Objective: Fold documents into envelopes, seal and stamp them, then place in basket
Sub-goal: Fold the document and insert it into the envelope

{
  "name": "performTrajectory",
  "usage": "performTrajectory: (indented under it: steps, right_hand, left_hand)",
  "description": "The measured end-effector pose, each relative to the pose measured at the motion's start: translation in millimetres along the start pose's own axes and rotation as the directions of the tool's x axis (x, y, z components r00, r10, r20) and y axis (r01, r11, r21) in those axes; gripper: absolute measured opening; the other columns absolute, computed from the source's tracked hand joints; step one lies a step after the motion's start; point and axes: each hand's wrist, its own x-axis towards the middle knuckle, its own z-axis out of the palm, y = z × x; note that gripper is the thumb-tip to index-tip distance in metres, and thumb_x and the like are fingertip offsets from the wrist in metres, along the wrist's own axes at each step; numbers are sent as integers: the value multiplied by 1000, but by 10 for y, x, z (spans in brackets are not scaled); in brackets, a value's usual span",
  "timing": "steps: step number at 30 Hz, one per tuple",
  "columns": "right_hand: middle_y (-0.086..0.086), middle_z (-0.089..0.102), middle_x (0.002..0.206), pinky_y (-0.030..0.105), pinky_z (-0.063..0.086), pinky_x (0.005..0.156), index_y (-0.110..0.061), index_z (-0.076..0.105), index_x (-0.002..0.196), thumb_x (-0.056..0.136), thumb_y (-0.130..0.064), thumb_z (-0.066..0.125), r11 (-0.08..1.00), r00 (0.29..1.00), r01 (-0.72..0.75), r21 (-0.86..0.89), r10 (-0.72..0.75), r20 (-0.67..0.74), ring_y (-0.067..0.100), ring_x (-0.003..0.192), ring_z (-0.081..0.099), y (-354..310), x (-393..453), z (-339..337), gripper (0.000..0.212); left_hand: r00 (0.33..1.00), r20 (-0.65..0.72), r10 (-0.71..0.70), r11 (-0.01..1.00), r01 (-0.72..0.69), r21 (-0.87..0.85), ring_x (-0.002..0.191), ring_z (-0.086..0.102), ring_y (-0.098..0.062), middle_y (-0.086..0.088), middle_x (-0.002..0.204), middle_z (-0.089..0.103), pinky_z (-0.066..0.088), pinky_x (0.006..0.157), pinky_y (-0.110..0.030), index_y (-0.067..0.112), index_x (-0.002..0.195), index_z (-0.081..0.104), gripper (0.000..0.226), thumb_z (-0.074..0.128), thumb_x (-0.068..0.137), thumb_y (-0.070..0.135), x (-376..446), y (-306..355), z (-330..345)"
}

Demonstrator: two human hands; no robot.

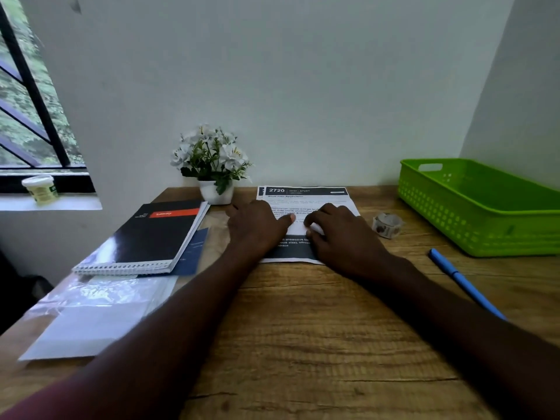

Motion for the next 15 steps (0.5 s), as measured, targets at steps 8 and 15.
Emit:
performTrajectory:
  steps: [8,15]
  right_hand:
    - [0,59,124,45,46,94,-26,63,122,100,-41,49,1000,1000,-5,-10,5,19,25,116,53,-7,7,-10,29]
    - [4,57,128,46,43,96,-23,62,123,101,-42,46,1000,999,5,19,-6,33,27,120,50,15,16,-25,33]
  left_hand:
    - [1000,9,22,1000,-22,-4,126,48,-36,-17,135,57,41,91,-39,14,131,60,66,66,88,63,54,-47,0]
    - [998,-39,-46,997,44,-64,127,50,-36,-21,135,53,46,100,-44,5,128,54,71,68,88,61,-75,74,-65]
